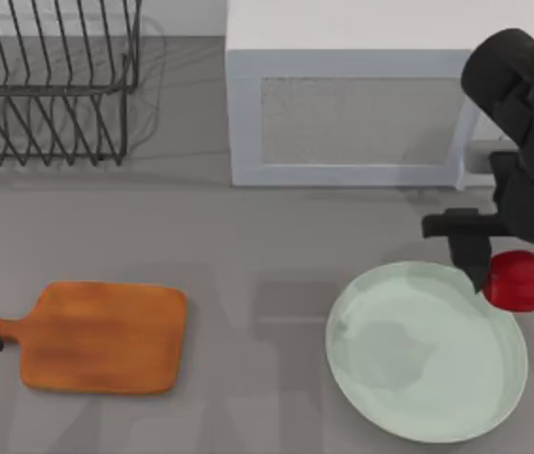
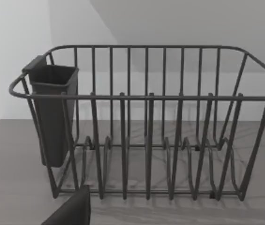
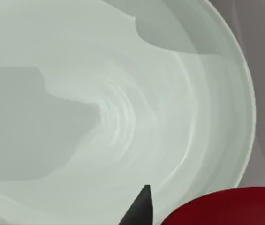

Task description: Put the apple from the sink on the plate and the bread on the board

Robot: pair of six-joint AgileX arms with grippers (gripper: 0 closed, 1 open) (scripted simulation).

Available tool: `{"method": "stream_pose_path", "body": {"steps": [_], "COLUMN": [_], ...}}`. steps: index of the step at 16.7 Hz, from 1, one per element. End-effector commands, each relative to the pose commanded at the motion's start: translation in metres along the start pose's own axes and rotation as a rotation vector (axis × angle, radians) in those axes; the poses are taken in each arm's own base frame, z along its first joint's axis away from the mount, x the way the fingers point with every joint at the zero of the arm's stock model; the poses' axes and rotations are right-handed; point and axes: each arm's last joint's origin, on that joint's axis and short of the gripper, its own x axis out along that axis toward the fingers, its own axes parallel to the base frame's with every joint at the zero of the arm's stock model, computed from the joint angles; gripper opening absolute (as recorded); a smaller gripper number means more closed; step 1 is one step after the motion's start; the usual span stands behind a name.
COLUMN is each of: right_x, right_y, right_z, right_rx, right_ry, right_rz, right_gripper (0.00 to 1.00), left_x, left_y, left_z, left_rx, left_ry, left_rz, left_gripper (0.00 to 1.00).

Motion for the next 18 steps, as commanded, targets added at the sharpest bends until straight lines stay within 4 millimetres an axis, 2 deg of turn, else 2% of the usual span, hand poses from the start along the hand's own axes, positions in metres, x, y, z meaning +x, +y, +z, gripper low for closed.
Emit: {"method": "stream_pose_path", "body": {"steps": [3,6,12,18], "right_x": [-0.013,-0.021,-0.023,-0.023], "right_y": [0.032,0.052,0.055,0.055], "right_z": [-0.018,-0.03,-0.032,-0.032], "right_rx": [-0.015,-0.027,-0.029,-0.029], "right_ry": [-0.034,-0.06,-0.064,-0.064], "right_rz": [0.014,0.031,0.035,0.035], "right_gripper": [0.0,0.0,0.0,0.45], "left_x": [0.0,0.0,0.0,0.0], "left_y": [0.0,0.0,0.0,0.0], "left_z": [0.0,0.0,0.0,0.0], "left_rx": [0.0,0.0,0.0,0.0], "left_ry": [0.0,0.0,0.0,0.0], "left_rz": [0.0,0.0,0.0,0.0], "left_gripper": [1.0,1.0,1.0,1.0]}}
